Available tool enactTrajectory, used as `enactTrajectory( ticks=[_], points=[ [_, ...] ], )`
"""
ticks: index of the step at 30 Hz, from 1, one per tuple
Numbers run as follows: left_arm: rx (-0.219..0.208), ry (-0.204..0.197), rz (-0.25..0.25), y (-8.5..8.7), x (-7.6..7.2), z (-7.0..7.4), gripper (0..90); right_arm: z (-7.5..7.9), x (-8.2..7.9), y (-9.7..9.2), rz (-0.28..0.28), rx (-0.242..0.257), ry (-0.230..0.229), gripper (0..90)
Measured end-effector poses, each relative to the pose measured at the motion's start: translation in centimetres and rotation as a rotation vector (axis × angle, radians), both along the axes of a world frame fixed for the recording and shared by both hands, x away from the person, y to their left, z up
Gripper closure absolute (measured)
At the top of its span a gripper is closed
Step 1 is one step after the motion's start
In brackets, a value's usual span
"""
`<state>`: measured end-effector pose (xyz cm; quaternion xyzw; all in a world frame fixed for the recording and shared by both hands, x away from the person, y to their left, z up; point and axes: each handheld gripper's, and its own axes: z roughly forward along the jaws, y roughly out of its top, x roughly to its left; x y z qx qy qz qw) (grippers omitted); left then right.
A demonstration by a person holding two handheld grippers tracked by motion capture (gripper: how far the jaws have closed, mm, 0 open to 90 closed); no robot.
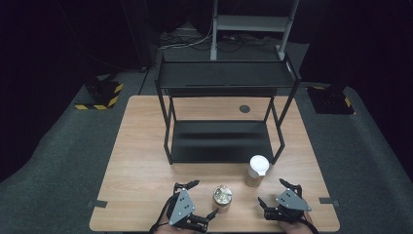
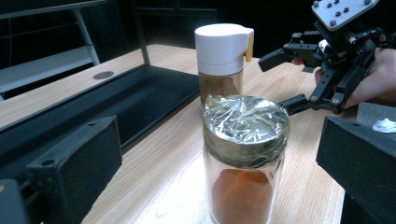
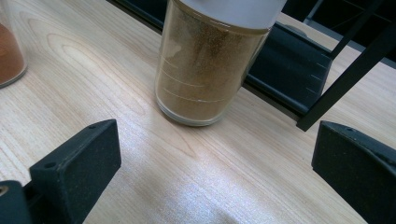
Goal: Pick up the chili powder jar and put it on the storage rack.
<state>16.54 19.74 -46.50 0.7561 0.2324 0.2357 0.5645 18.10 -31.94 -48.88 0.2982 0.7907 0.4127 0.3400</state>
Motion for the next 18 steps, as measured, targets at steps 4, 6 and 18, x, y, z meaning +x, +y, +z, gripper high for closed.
enactTrajectory(
  ticks=[4, 6, 18],
  points=[
    [0.001, 0.004, -0.011, -0.5, 0.2, -0.2, 0.3, 0.0, 0.0, 0.0, 0.001, 0.0, 0.0, 0.1],
    [0.0, 0.008, -0.018, -0.7, 0.5, -0.4, 0.3, 0.0, 0.0, 0.0, 0.001, 0.0, 0.0, 0.1],
    [-0.007, 0.028, -0.029, -2.2, 1.3, -1.3, 0.3, 0.0, 0.0, -0.1, 0.003, 0.004, 0.002, 0.1]
  ],
)
